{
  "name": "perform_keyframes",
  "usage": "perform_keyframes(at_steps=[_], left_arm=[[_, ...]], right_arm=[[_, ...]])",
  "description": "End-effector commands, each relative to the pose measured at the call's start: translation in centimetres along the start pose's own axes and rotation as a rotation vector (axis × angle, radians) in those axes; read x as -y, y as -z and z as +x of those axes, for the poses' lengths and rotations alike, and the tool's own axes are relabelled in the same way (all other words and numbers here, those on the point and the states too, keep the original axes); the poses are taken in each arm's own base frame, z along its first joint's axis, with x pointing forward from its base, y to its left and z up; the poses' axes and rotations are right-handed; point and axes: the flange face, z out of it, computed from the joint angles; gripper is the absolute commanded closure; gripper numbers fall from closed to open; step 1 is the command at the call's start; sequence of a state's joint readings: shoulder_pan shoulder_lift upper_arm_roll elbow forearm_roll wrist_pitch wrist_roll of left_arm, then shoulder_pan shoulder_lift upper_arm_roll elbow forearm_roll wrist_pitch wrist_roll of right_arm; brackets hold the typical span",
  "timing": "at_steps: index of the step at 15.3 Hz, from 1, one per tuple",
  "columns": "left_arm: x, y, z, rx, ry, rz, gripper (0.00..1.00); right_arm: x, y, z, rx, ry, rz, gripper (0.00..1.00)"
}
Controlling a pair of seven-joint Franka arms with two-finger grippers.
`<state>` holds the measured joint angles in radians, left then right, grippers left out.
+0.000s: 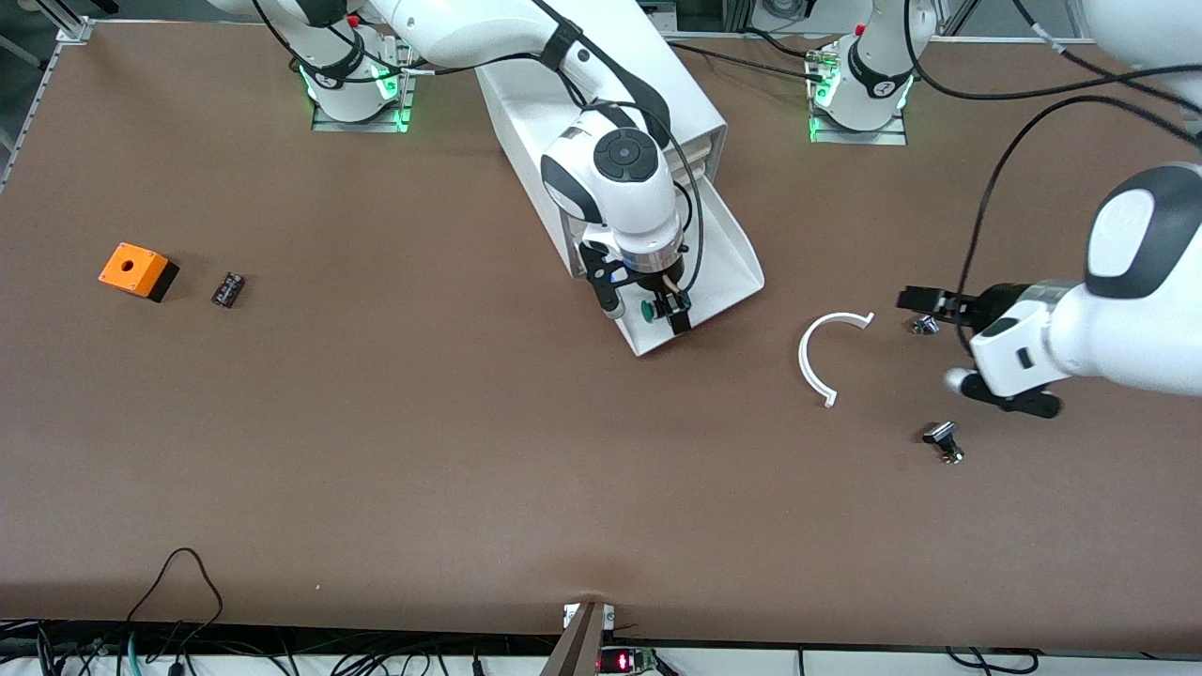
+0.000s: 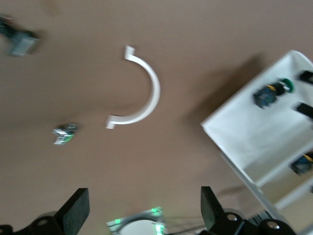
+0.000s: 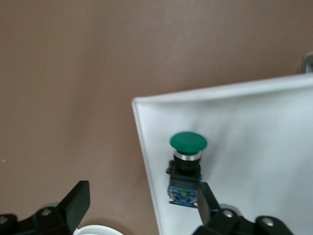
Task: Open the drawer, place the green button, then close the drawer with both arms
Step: 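Lower the green button into the open drawer and open the right gripper, then withdraw the right gripper while the left gripper moves toward the drawer front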
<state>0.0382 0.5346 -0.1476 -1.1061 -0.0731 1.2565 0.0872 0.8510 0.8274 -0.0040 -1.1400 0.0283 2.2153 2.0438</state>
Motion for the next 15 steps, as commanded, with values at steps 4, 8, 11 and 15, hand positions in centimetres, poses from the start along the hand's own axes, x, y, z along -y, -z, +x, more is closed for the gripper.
perform_keyframes(at_steps=[4,8,11,15], left_arm=[[2.0,5.6,-1.2,-0.156,0.055,0.098,0.0],[2.5,5.6,-1.4,-0.149,0.077,0.088,0.0],[1.7,5.2,-1.1,-0.153,0.188,0.079,0.0],[-1.9,2.6,0.0,-0.12,0.386,0.086,0.0]], right_arm=[[4.9,8.3,9.4,0.003,0.131,-0.037,0.01],[6.6,12.9,17.2,0.067,0.309,-0.084,0.01],[6.5,15.1,21.6,0.081,0.479,-0.125,0.01],[5.8,16.1,27.0,0.142,0.599,-0.193,0.01]])
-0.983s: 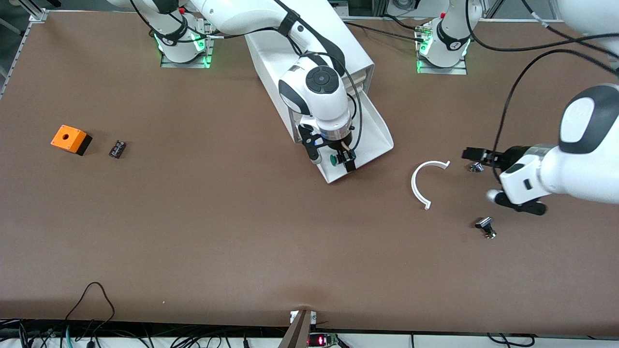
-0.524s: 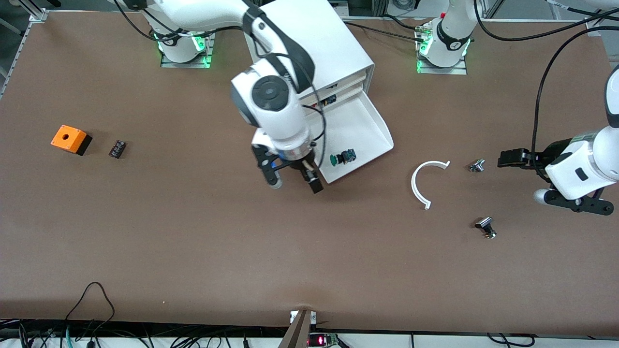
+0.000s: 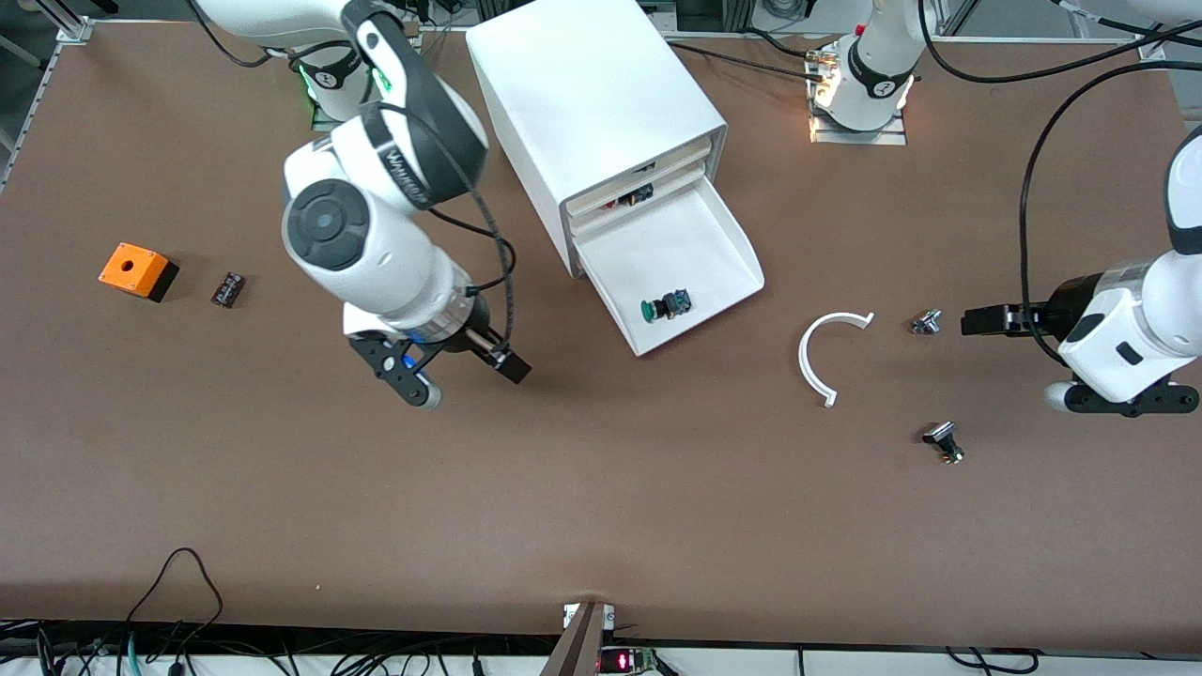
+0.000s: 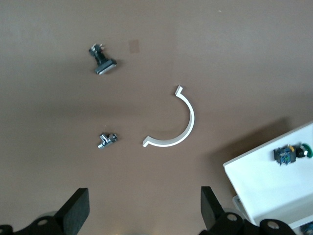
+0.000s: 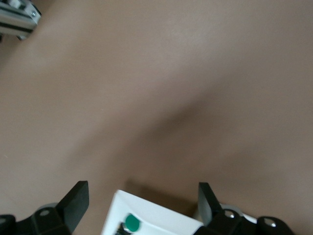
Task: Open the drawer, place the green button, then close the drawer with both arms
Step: 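Withdraw the right gripper while the left gripper moves toward the drawer front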
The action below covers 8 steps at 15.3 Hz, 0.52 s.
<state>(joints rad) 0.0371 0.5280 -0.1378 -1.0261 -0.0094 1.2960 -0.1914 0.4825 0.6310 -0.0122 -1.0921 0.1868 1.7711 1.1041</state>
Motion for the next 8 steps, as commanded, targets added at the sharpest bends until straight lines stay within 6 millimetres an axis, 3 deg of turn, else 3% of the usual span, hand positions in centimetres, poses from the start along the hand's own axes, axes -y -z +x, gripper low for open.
perform_keyframes(at_steps=[1,5,8], left_arm=[[-4.7,-2.2,-0.3,0.005,0.115,0.047,0.0],[-11.0,-8.0,0.3,-0.069,0.206,0.043,0.0],[-14.1,-11.6,0.0,-0.146,0.258,0.01,0.01]], right_arm=[[-3.0,0.8,2.0,0.054,0.112,-0.034,0.01],[-8.8,1.1,6.3,0.05,0.28,-0.09,0.01],[-12.5,1.5,8.7,0.053,0.369,-0.111,0.01]])
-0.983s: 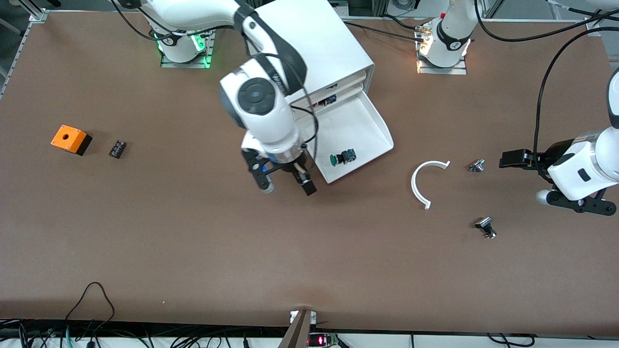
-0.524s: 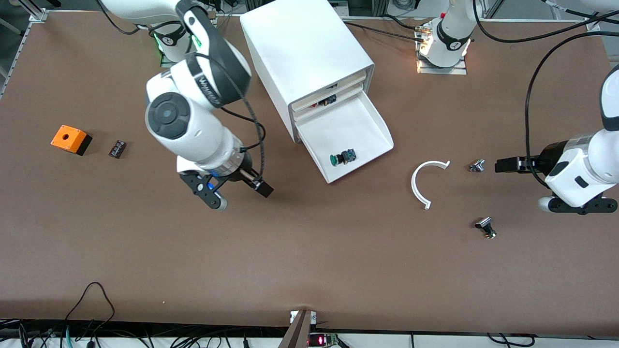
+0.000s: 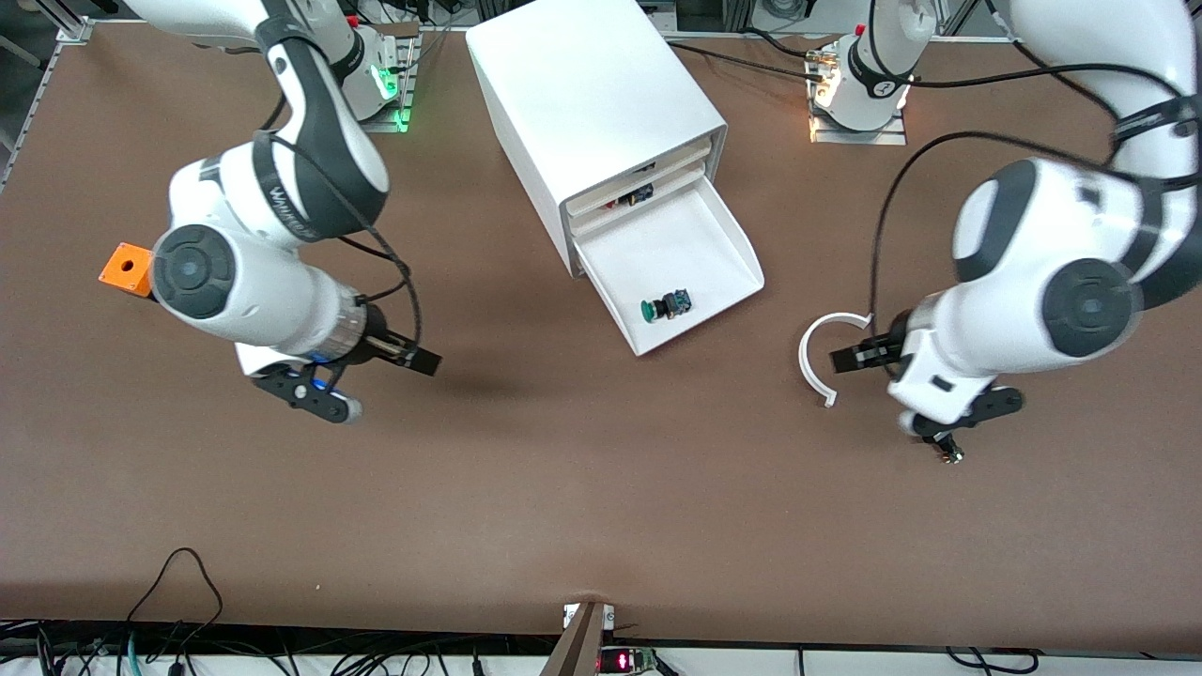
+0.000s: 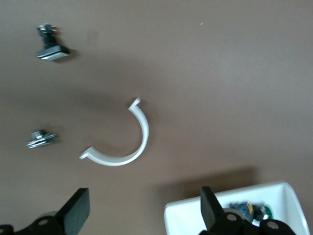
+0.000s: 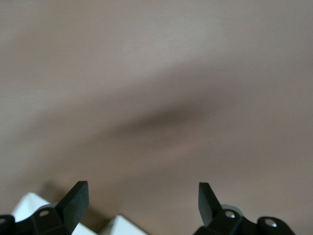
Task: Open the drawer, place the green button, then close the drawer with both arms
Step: 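Withdraw the right gripper while the left gripper moves toward the drawer front, then push the drawer closed with the left gripper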
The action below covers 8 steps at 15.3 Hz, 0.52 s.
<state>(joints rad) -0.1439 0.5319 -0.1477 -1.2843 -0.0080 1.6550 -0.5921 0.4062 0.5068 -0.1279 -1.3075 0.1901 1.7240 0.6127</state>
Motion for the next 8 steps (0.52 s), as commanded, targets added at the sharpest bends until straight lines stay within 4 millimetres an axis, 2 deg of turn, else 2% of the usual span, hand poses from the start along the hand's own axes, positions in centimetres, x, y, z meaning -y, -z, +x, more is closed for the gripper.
perform_keyframes(at_steps=[1,5,8], left_arm=[[-0.9,-3.3,-2.2,-0.076,0.057,-0.006,0.01],[-4.9,-11.7,-7.6,-0.155,0.021,-0.06,0.01],[-6.1,-15.0,-9.4,-0.184,0.042,-0.097,0.01]], right_arm=[[-4.5,0.5,-0.4,0.017,0.105,-0.001,0.01],[-9.9,0.7,1.4,0.013,0.236,-0.018,0.01],[-13.1,1.5,1.6,0.012,0.29,-0.019,0.01]])
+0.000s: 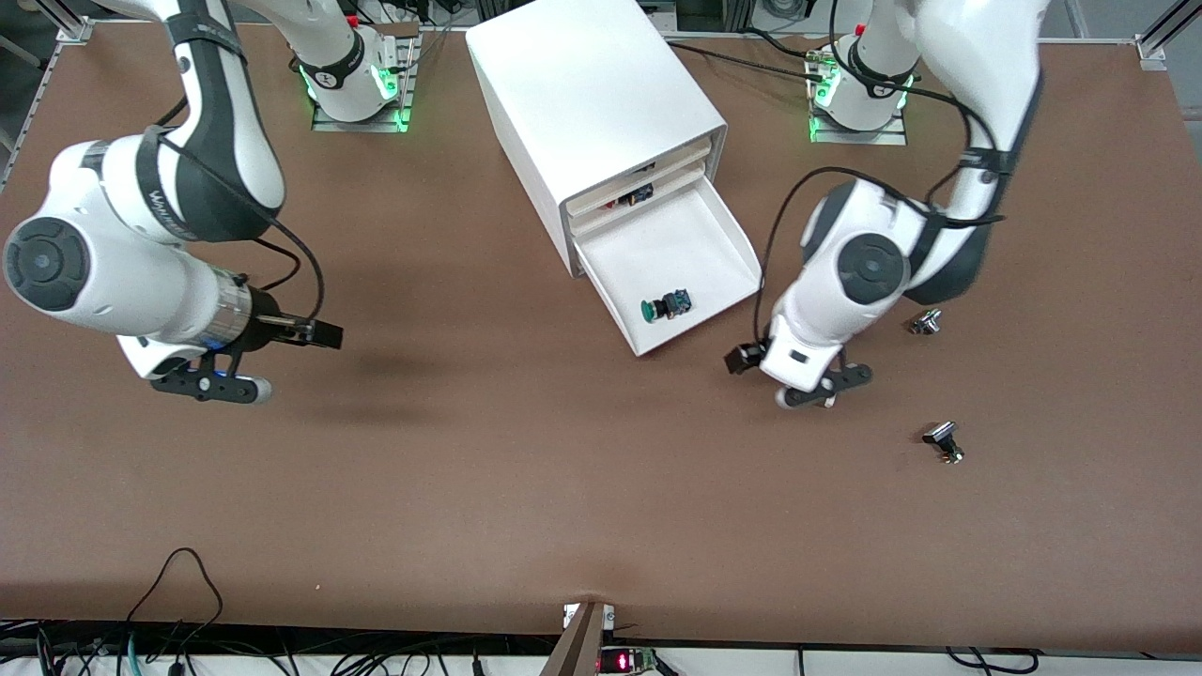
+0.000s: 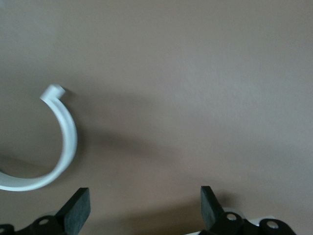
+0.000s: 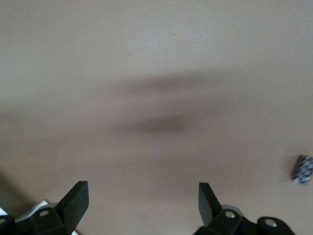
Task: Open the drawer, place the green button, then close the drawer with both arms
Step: 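Push the drawer closed with the left gripper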
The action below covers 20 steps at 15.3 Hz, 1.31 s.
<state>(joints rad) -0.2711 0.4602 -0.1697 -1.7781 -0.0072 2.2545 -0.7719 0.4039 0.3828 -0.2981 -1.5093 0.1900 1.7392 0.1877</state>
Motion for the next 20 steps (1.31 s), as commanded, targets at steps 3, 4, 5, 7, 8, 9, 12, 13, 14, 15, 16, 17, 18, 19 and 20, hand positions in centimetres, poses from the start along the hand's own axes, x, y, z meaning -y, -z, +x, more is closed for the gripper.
perform_keyframes(at_steps=[3,4,5,7,8,9,12,13,14,15,16,17,18,19,20], left_arm=[[0.2,-3.4,-4.5,-0.053,0.003,-0.015,0.01],[-0.5,-4.3,-5.8,-0.048,-0.014,-0.013,0.01],[-0.7,-5.1,-6.5,-0.049,-0.005,-0.018,0.01],[-1.0,-5.9,-7.2,-0.05,0.015,-0.023,0.01],[-1.4,-6.1,-7.9,-0.047,0.006,-0.021,0.01],[-1.3,-6.5,-8.3,-0.04,0.006,-0.014,0.01],[-1.4,-7.2,-9.7,-0.018,-0.008,0.008,0.01],[-1.9,-7.4,-10.6,-0.013,-0.023,0.012,0.01],[-2.2,-7.4,-11.1,-0.011,-0.025,0.013,0.01],[-2.1,-7.4,-11.3,-0.005,-0.015,0.021,0.01],[-2.1,-7.2,-11.4,0.004,-0.017,0.036,0.01],[-2.1,-6.5,-11.6,0.011,-0.024,0.047,0.01],[-1.8,-5.9,-11.1,0.012,-0.025,0.052,0.01],[-1.3,-5.1,-10.3,0.008,-0.024,0.056,0.01],[-0.6,-4.6,-9.3,0.002,-0.012,0.05,0.01]], right_arm=[[-3.8,1.9,-2.6,-0.021,0.107,-0.011,0.01],[-4.2,2.4,-2.9,-0.027,0.134,-0.019,0.01],[-4.8,2.8,-3.1,-0.032,0.143,-0.023,0.01],[-4.9,3.4,-3.4,-0.038,0.155,-0.047,0.01],[-5.0,4.1,-3.5,-0.051,0.164,-0.072,0.01],[-4.9,4.5,-3.6,-0.058,0.17,-0.082,0.01],[-4.9,6.5,-3.9,-0.062,0.142,-0.08,0.01],[-5.4,7.0,-3.9,-0.055,0.123,-0.079,0.01],[-6.2,7.2,-3.9,-0.054,0.1,-0.073,0.01],[-7.0,7.4,-3.7,-0.056,0.074,-0.064,0.01],[-6.9,8.4,-3.9,-0.067,0.054,-0.051,0.01],[-7.2,9.3,-4.2,-0.069,0.022,-0.036,0.01],[-6.9,10.0,-4.5,-0.069,0.017,-0.023,0.01],[-7.0,11.1,-5.0,-0.069,0.024,-0.01,0.01],[-6.9,12.2,-5.6,-0.064,0.031,-0.003,0.01]])
